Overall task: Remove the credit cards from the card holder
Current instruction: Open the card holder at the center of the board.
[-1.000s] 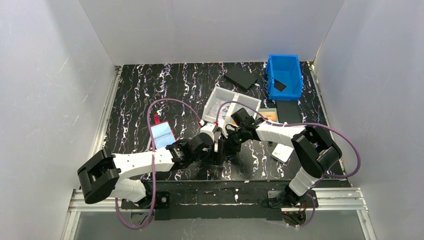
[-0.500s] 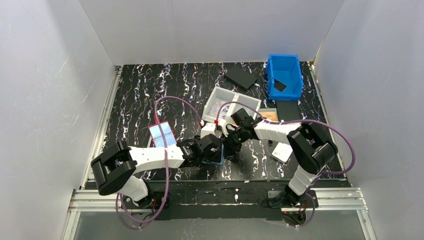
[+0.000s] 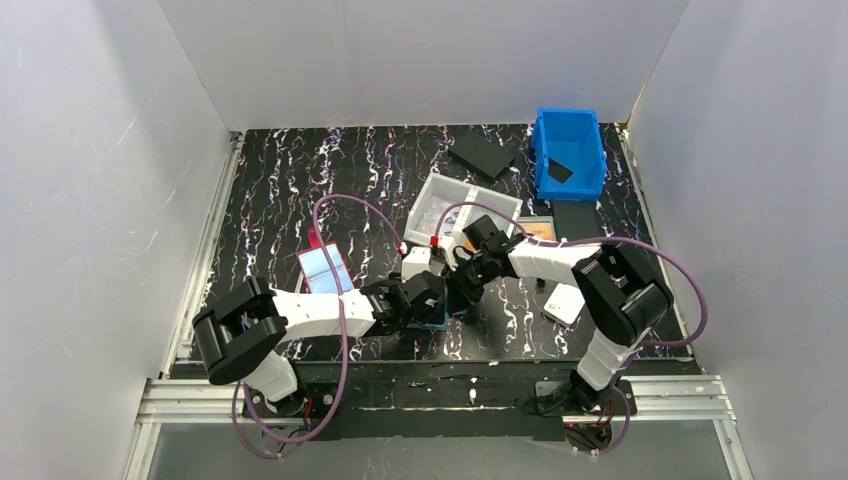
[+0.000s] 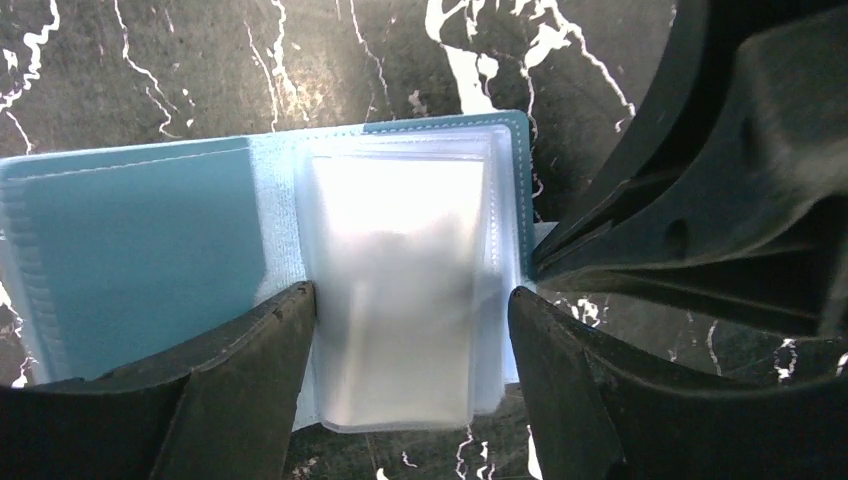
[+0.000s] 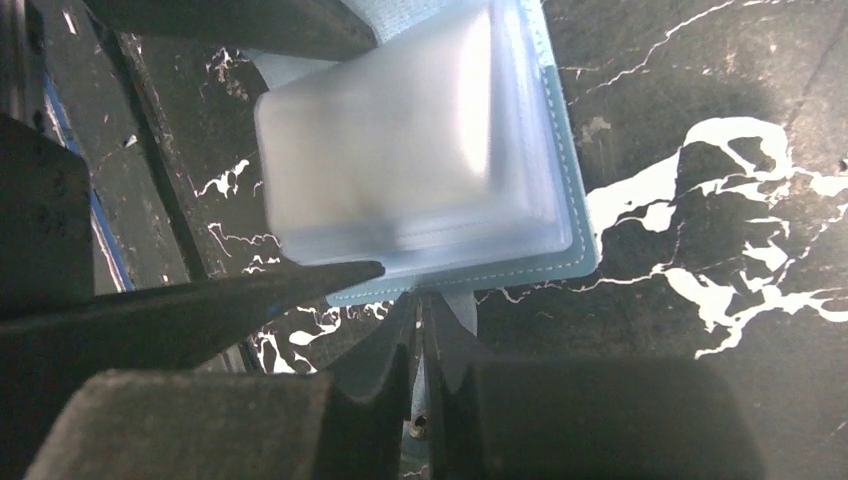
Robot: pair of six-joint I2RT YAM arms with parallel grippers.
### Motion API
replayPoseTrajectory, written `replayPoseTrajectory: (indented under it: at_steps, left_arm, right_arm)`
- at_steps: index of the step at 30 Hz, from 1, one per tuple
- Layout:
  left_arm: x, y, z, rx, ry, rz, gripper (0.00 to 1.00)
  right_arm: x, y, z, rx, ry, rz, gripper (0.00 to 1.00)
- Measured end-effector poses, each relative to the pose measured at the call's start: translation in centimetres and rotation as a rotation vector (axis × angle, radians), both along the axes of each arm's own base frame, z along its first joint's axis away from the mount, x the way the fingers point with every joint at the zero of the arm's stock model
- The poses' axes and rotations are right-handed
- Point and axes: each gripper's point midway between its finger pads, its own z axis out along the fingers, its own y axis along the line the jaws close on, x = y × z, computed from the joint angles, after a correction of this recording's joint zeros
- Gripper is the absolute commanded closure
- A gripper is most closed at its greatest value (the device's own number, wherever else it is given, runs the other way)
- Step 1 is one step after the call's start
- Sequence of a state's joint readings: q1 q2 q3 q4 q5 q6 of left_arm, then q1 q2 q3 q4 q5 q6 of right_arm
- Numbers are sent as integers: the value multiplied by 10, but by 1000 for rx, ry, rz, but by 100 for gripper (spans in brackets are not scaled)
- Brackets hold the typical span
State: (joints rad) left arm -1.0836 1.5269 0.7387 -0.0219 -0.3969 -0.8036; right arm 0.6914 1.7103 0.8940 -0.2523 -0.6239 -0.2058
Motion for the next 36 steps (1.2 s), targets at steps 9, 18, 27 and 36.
replayPoseTrajectory:
  at_steps: [9,18,27,36]
  left_arm:
    - [0,3,-6,18,-28,10,44]
    - [-2,9,-5,11,-26,51,54]
    - [-18,26,-3,-76,15,112,59]
    - [-26,34,0,-219,52,158,54]
  right_arm:
    - [2,0,-1,26,82,-51,88]
    - [3,0,-2,25,94,-61,88]
    - [2,7,-2,53,95,-41,88]
    - [1,11,-2,63,96,-33,88]
